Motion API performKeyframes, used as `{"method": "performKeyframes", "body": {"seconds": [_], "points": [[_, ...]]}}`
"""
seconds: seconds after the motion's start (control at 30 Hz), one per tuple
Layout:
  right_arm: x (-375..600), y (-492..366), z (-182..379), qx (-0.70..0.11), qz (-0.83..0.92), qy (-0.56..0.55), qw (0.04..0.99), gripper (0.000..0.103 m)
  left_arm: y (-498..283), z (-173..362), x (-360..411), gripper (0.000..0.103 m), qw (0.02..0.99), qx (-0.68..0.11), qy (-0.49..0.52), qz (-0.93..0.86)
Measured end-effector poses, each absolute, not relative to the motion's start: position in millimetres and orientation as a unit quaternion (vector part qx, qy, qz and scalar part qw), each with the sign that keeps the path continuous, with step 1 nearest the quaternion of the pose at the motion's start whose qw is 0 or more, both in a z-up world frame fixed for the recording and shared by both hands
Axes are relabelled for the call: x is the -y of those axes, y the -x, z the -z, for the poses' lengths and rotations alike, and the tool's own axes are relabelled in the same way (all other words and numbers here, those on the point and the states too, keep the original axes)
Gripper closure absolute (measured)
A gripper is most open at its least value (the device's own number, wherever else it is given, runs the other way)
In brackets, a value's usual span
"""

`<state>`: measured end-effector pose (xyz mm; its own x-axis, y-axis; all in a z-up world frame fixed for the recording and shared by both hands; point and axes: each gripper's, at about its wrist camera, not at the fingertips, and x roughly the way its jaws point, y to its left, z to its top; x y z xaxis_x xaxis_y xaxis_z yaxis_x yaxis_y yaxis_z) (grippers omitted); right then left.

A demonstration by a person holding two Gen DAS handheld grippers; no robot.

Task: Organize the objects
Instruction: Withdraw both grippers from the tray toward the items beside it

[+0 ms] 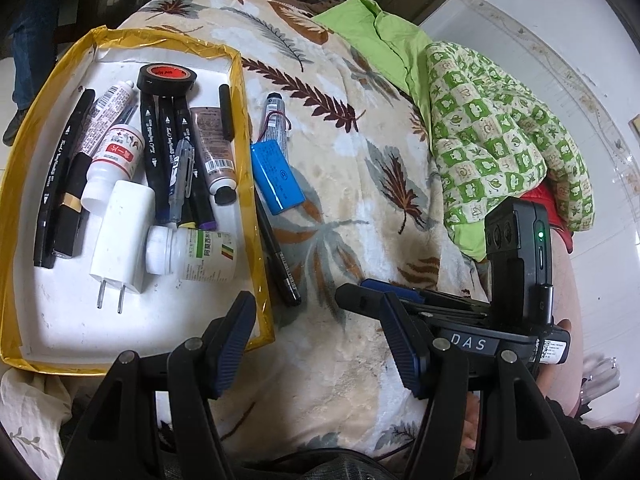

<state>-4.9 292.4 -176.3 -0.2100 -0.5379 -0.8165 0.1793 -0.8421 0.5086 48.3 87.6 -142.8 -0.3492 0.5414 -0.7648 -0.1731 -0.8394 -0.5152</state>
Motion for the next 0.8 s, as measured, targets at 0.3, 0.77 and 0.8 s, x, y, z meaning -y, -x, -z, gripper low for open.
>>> {"method": "performKeyframes", "body": {"seconds": [0.3,0.77,0.8], "points": [[-296.2,8.0,168.0,0.157,0.768,-0.574,0.237,0.048,-50.0,140.8,-81.8,0.039,0.218,0.188,0.52,-0.804],[-288.9,20.1,159.8,0.152,0.779,-0.55,0.262,0.048,-44.5,133.2,-55.9,0.039,0.209,0.246,0.494,-0.807],[-281.7,19.4,160.3,0.14,0.779,-0.55,0.268,0.048,-43.6,133.1,-52.6,0.039,0.205,0.252,0.493,-0.807]]}}
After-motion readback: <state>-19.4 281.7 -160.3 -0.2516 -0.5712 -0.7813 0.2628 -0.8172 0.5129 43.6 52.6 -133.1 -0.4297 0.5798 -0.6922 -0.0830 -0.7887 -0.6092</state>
